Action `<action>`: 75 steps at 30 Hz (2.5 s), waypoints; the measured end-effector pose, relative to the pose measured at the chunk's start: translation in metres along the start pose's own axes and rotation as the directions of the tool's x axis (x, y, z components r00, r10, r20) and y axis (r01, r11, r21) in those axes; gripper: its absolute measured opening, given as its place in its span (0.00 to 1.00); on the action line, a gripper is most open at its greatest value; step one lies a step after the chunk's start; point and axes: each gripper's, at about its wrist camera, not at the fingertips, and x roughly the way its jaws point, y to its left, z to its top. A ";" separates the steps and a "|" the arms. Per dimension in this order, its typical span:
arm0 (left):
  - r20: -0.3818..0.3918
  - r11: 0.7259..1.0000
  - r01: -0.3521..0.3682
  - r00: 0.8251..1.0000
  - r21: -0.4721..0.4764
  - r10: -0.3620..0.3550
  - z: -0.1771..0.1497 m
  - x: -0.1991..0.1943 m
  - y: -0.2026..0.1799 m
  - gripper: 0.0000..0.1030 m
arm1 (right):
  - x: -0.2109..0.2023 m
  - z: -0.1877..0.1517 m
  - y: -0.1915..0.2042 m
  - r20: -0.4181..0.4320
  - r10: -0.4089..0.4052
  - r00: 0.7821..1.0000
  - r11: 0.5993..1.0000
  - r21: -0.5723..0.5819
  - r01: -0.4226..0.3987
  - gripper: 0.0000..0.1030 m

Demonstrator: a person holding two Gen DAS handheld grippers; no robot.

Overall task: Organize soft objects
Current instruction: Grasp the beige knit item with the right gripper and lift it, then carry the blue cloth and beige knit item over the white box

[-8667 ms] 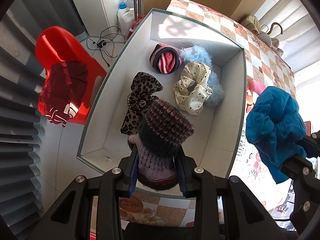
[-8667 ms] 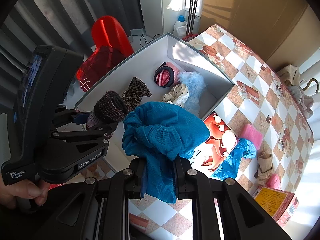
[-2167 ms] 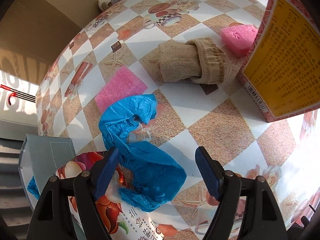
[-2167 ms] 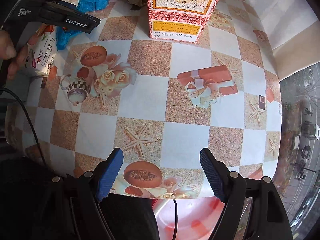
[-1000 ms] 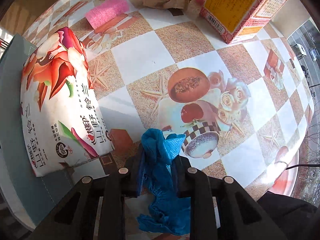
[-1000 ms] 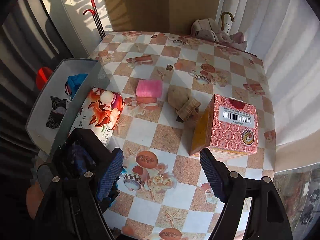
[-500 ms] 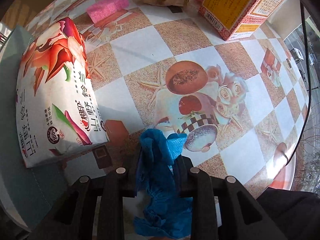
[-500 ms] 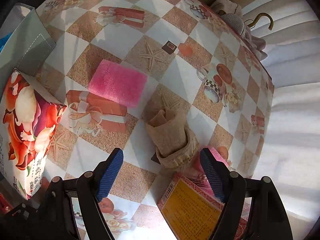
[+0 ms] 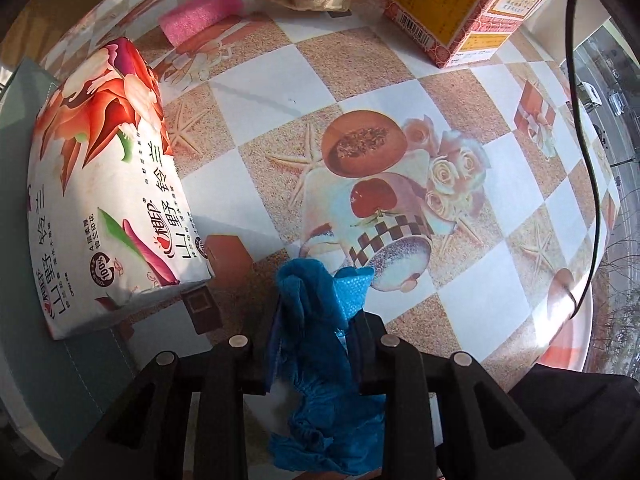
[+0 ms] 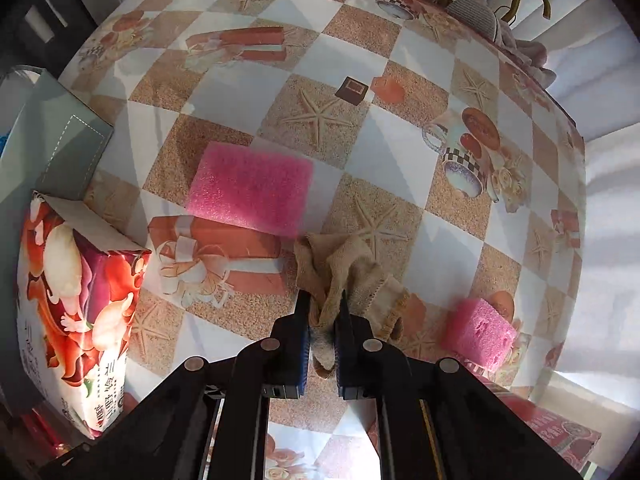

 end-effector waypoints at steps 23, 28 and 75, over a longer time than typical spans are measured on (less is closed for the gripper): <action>0.011 1.000 0.000 1.000 -0.029 0.001 -0.039 -0.022 -0.002 0.73 | -0.040 -0.237 -0.027 0.036 0.281 0.959 0.938 0.202 -0.282 0.72; 0.006 0.996 0.016 1.000 -0.083 -0.015 -0.046 -0.030 0.010 0.76 | -0.026 -0.227 -0.009 0.017 0.268 0.963 0.955 0.126 -0.268 0.72; -0.107 0.995 0.068 0.992 0.068 -0.061 -0.033 -0.017 -0.025 0.14 | 0.000 -0.238 -0.004 -0.050 0.312 0.949 0.942 0.150 -0.301 0.23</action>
